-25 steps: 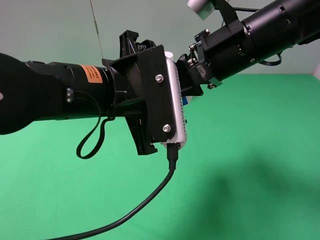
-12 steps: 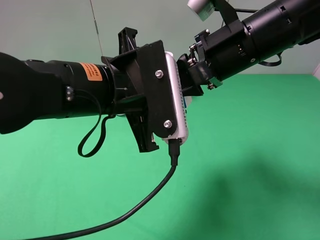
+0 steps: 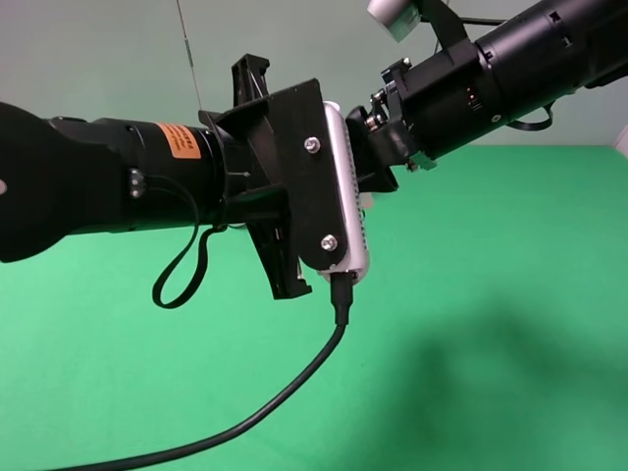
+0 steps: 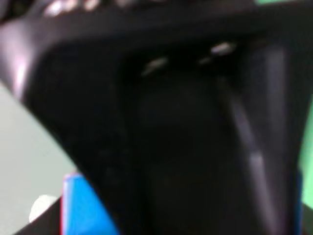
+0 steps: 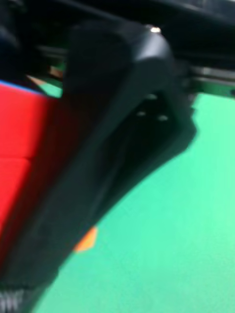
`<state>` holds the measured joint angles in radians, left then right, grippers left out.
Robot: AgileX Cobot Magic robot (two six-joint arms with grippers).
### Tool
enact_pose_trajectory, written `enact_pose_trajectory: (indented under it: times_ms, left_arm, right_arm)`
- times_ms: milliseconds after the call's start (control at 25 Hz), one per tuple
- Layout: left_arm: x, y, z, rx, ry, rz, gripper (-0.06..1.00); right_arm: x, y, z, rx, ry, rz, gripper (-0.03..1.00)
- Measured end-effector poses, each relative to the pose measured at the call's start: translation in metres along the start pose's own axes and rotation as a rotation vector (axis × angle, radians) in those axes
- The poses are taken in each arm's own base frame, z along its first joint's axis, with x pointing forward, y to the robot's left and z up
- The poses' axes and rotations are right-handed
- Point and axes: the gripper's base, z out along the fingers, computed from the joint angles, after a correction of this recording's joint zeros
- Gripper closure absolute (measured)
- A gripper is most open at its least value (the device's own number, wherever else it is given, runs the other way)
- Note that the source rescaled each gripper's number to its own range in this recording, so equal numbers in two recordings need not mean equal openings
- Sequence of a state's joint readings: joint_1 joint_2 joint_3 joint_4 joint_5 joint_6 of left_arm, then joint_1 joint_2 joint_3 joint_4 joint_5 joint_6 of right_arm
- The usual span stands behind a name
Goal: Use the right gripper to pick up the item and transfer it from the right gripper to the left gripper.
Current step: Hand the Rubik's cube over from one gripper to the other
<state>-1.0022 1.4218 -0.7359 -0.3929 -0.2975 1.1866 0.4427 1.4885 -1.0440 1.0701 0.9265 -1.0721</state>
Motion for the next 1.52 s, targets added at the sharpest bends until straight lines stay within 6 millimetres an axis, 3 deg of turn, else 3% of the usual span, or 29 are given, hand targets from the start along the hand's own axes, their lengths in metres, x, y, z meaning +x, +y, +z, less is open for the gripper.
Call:
enact_pose_trajectory:
  times_ms: [80,200,520,1520]
  left_arm:
    - [0.0,0.0,0.0,0.005,0.002,0.0,0.92]
    - [0.0,-0.001,0.0,0.007,0.003,-0.001,0.92]
    - [0.0,-0.001,0.0,0.01,0.004,-0.001,0.92]
    - [0.0,-0.001,0.0,0.011,0.005,-0.002,0.92]
  right_arm:
    - [0.0,-0.001,0.0,0.012,-0.005,0.02,0.11]
    - [0.0,-0.002,0.0,0.019,-0.004,0.024,0.02]
    - [0.0,-0.001,-0.001,0.025,0.002,0.025,0.0]
    - [0.004,0.024,-0.047,0.224,0.066,-0.085,-0.03]
